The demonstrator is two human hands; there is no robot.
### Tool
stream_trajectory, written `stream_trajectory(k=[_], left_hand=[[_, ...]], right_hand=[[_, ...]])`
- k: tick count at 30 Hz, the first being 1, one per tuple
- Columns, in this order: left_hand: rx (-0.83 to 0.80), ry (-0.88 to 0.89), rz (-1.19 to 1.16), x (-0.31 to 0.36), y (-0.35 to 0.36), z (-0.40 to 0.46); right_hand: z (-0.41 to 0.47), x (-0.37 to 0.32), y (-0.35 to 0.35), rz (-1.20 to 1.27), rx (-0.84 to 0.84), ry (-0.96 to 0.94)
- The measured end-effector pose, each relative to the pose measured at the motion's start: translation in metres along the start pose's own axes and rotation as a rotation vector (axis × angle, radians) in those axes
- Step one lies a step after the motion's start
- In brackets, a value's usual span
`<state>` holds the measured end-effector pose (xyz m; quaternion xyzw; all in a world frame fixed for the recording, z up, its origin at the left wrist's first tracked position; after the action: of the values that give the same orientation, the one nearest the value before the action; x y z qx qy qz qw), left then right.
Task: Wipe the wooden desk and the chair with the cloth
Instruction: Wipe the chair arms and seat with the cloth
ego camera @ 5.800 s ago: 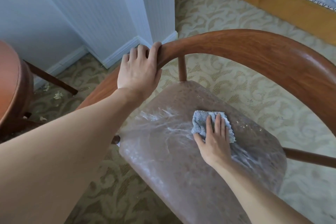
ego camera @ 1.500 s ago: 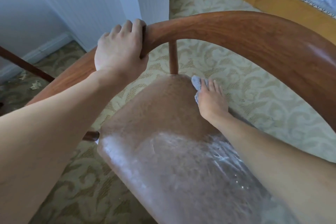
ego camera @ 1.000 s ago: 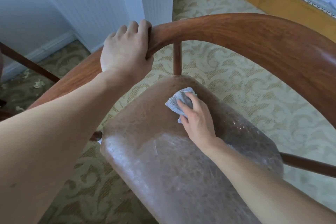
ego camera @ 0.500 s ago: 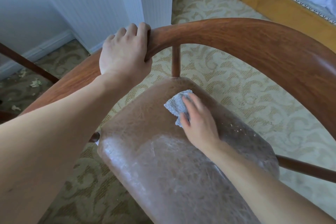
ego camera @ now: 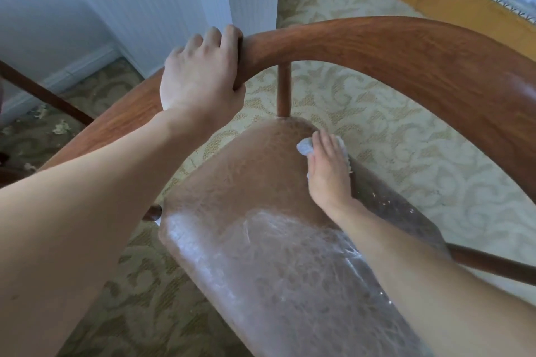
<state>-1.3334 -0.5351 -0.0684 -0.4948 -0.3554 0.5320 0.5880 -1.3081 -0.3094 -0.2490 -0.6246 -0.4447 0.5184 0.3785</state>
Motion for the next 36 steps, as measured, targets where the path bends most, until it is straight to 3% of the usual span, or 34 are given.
stream_trajectory(k=[4,9,14,18,26,31,33,36], left_hand=[[-0.001,0.006,0.005,0.002,0.0,0.0],[-0.015,0.012,-0.003,0.002,-0.001,-0.001],[-0.03,-0.012,-0.052,0.0,0.0,0.0],[-0.056,0.015,-0.065,0.003,-0.004,-0.011],[-0.037,0.007,0.019,-0.009,-0.011,-0.054],[-0.098,-0.076,0.003,-0.012,-0.009,-0.041],[-0.124,-0.068,-0.007,-0.012,-0.006,-0.039],[-0.106,-0.074,-0.005,-0.014,-0.002,-0.04]], right_hand=[[-0.049,-0.066,0.038,0.079,-0.014,-0.108],[-0.154,-0.155,0.089,0.127,-0.121,-0.372],[-0.203,-0.152,0.083,0.041,-0.34,-0.631],[-0.163,-0.096,0.068,0.017,-0.278,-0.577],[-0.047,0.05,-0.007,-0.277,-0.037,-0.109],[-0.037,0.022,0.014,-0.082,0.054,0.093],[-0.041,-0.015,0.025,-0.047,0.001,0.049],[-0.065,-0.091,0.048,-0.047,-0.038,-0.162]])
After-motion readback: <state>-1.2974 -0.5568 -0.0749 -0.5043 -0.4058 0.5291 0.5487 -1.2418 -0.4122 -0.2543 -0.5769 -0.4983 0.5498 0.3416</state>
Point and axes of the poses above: each hand's wrist, its own z-axis towards the middle knuckle, its own y-axis out of the palm, x = y × z, the point moved 4 cm from there along z, towards the middle knuckle, and after that the axes turned 15 degrees about y, right-handed, at the moved point
